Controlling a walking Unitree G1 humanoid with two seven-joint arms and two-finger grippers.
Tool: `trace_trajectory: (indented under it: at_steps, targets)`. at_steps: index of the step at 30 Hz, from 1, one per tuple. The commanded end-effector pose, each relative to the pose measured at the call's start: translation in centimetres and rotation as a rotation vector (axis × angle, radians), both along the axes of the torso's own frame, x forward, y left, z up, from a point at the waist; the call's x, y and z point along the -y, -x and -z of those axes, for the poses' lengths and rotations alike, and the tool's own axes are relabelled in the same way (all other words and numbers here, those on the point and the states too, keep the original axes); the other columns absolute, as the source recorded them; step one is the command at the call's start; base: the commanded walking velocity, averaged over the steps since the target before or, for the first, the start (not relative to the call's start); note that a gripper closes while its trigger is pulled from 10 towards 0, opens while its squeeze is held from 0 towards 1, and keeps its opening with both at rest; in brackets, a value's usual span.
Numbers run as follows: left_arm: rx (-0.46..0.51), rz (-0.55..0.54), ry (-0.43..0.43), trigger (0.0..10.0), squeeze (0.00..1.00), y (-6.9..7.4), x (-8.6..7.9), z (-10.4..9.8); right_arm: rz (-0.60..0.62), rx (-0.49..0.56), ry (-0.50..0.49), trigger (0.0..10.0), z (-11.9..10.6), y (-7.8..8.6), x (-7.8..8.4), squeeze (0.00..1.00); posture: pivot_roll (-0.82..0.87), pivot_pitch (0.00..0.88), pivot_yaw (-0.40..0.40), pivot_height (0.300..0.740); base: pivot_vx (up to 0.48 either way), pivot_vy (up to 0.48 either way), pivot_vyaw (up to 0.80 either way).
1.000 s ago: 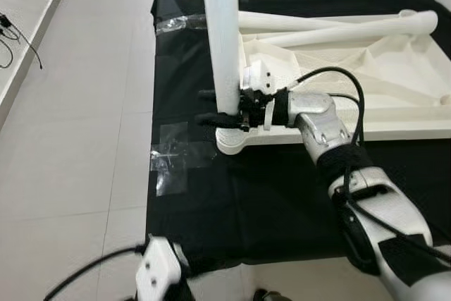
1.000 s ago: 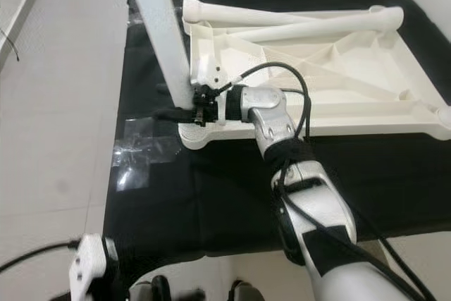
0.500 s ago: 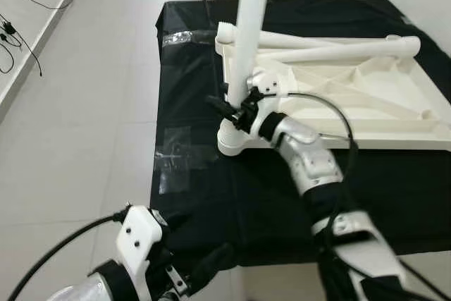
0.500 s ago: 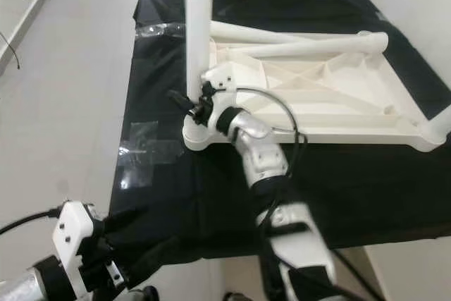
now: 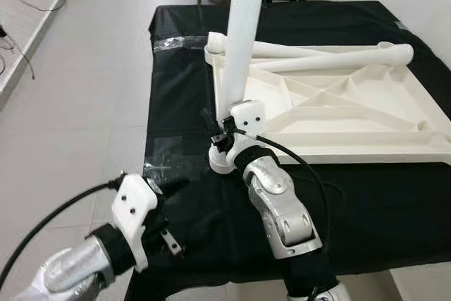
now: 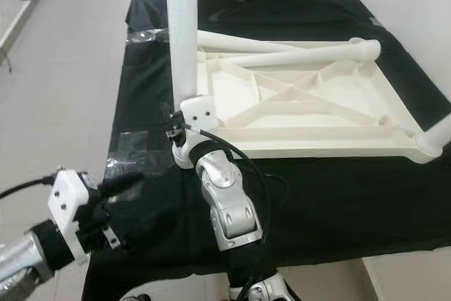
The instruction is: Building children table
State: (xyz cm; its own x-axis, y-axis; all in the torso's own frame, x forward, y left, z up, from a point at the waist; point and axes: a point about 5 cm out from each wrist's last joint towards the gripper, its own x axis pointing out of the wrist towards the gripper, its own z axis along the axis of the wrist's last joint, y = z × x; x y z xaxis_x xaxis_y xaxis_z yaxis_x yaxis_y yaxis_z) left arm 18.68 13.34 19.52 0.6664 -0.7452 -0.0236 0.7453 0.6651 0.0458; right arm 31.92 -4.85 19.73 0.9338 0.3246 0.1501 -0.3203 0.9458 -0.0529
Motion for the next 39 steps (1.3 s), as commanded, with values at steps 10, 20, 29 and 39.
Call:
trace_trajectory:
  at_steps: [10, 20, 29, 39]
  targets:
    - [0.13, -0.026, 0.045, 10.0, 0.0, -2.1, -0.7, -3.8, 0.122, -0.353, -0.053, 10.0, 6.7, 2.7, -2.0, 0.0, 0.08, 0.184, -0.037, 0.74, 0.0, 0.0, 0.0]
    - [0.227, 0.013, 0.169, 10.0, 0.0, -5.3, -2.0, -8.8, 0.157, -0.369, -0.071, 10.0, 6.8, 3.3, -2.7, 0.0, 0.08, 0.165, -0.033, 0.74, 0.0, 0.0, 0.0]
    - [0.191, 0.205, 0.114, 10.0, 0.0, -10.9, -0.9, -11.2, 0.14, -0.375, -0.086, 10.0, 6.9, 3.7, -3.6, 0.0, 0.07, 0.145, -0.027, 0.74, 0.0, 0.0, 0.0]
    - [0.185, 0.388, 0.078, 10.0, 0.0, -13.0, 2.8, -13.0, 0.142, -0.375, -0.101, 10.0, 6.8, 3.9, -3.9, 0.0, 0.05, 0.149, 0.0, 0.74, 0.0, 0.0, 0.0]
